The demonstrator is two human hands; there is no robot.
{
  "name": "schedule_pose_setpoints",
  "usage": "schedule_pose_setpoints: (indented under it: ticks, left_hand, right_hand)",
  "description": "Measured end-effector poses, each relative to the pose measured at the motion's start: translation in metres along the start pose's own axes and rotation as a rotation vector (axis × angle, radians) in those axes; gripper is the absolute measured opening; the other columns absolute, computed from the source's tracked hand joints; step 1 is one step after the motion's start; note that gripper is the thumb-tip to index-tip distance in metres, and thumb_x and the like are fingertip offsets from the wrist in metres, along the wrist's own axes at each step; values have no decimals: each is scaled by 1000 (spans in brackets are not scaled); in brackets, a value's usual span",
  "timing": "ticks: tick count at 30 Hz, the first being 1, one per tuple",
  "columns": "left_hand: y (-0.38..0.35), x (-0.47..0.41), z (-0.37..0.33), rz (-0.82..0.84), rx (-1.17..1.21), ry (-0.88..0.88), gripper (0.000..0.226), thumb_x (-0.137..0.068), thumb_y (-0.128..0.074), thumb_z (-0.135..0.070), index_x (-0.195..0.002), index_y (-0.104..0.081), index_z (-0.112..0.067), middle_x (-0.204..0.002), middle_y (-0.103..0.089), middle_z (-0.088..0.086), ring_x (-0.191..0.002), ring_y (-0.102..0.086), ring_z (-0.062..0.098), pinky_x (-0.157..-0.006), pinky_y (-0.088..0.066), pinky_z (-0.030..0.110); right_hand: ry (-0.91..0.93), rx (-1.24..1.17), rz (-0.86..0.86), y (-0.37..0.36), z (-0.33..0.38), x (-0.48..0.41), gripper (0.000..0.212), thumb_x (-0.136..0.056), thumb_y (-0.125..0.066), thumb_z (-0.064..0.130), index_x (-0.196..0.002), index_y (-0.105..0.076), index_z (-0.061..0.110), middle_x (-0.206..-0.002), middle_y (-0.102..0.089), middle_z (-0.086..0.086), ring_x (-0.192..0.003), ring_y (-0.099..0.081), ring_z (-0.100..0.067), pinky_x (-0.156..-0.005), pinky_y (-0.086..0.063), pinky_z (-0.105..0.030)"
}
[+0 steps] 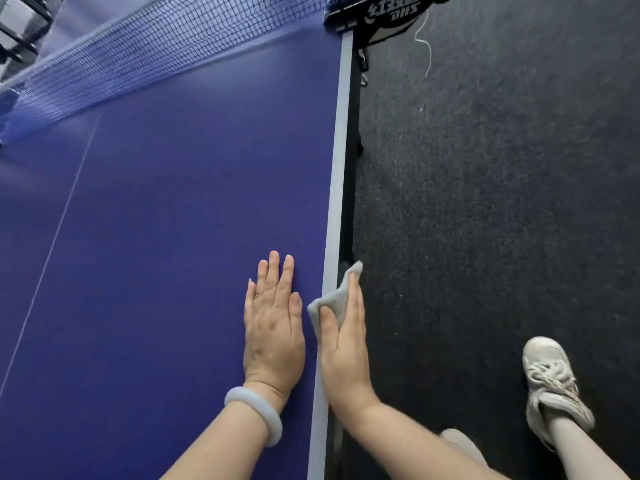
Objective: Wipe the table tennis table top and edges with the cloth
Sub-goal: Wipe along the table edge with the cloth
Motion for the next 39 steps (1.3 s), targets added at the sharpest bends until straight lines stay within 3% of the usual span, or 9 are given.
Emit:
schedule_pose_setpoints:
  ticks: [6,12,16,20,24,31,33,35,39]
  left_hand:
    - [0,0,-2,7,-20,0,54,-103,-20,-30,-156,-22,-22,-164,-11,-7,-151,1,3,-125,-6,40]
    - [-2,0,-2,-2,-26,-13,49,-107,-24,-24,-156,-20,-22,-165,-9,-6,-152,1,6,-125,-3,38]
    - [-3,-2,-1,-12,-45,-8,51,-107,-28,-21,-157,-19,-22,-165,-8,-5,-152,1,8,-125,-1,37]
    - [-3,-1,-1,-16,-39,-19,51,-107,-27,-22,-157,-19,-21,-165,-9,-4,-152,0,10,-125,0,36]
    - [-3,0,1,-21,-52,-22,51,-107,-27,-22,-157,-19,-21,-165,-9,-4,-152,0,10,-125,0,37]
    - [-4,-2,1,-31,-63,-23,50,-107,-27,-20,-157,-20,-20,-165,-10,-3,-153,-1,12,-125,-1,37]
    - [-3,-2,1,-30,-71,-26,51,-107,-27,-20,-157,-20,-20,-165,-10,-3,-153,-1,12,-125,-1,37]
    - [-2,-2,1,-26,-71,-25,51,-107,-27,-20,-157,-20,-20,-165,-10,-2,-153,-1,12,-125,-1,37]
    - [-2,-2,-1,-24,-66,-30,50,-108,-27,-21,-157,-19,-21,-165,-9,-3,-152,-1,11,-125,-1,37]
  right_hand:
    - [-170,-28,-28,2,13,-112,65,-106,-37,42,-160,-5,25,-166,-15,2,-152,-17,-14,-124,-18,-43]
    - [-50,-76,-35,5,-4,-36,61,-106,-36,44,-160,-14,26,-167,-10,12,-151,-7,3,-125,-9,-30]
    - [-44,-57,22,1,-23,39,63,-98,-33,61,-152,-3,48,-165,-4,22,-148,-4,10,-122,-8,-23]
    - [-125,-8,-4,2,-10,-23,68,-103,-37,47,-160,-6,23,-167,-9,3,-153,-10,-10,-124,-9,-27]
    - [-146,-48,-14,3,0,-66,63,-107,-36,41,-160,-9,23,-167,-12,2,-152,-15,-13,-124,-15,-34]
    - [-48,9,-30,-3,-35,93,63,-97,-27,67,-154,-8,46,-164,-6,27,-149,-6,8,-120,-7,-14]
    - [-101,7,-36,-3,-32,80,65,-95,-27,71,-153,-8,46,-164,-7,23,-148,-6,11,-120,-7,-12]
    - [-113,1,-59,-2,-24,34,71,-98,-31,62,-158,-11,30,-166,-13,9,-150,-11,2,-119,-9,-13]
    - [-142,-22,-69,4,-6,-44,63,-106,-38,40,-160,-14,17,-166,-17,-2,-151,-17,-13,-123,-15,-28]
Point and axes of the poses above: each hand's wrist, its own x-axis away from the middle knuckle, its own y-axis out of the back of the hand, z = x × y, the point moved 6 cm from there along -x, towards the middle knuckle
